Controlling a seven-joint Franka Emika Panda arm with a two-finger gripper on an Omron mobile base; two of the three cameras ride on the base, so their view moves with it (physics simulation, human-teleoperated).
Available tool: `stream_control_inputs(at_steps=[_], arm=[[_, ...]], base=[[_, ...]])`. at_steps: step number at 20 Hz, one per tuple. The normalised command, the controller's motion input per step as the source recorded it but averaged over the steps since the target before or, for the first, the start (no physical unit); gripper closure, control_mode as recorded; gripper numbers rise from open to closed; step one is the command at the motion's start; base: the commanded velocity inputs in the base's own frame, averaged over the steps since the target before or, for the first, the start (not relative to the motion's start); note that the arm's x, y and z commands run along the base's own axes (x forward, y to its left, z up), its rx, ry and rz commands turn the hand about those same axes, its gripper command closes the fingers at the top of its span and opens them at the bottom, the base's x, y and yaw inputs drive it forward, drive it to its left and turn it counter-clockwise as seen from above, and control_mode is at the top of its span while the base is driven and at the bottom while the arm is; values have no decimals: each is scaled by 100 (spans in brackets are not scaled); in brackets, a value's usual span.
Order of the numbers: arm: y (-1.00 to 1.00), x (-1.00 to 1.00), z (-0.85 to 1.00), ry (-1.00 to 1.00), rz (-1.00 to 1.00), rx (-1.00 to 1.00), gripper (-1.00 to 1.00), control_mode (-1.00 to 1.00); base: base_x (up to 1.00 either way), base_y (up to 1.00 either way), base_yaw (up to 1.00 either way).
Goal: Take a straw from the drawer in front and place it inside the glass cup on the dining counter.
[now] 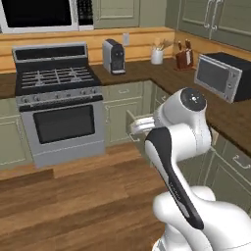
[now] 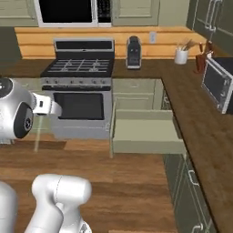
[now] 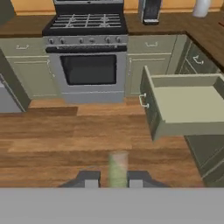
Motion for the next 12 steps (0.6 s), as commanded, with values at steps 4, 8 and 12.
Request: stream_control_inputs(at_steps=[4, 8, 12], arm=[[0, 0, 0, 0, 0, 0, 100, 100], [0, 0, 0, 0, 0, 0, 100, 100], [0, 0, 0, 0, 0, 0, 100, 100]], base=[[-35, 41, 86], [-22, 48, 84], [-6, 63, 79]])
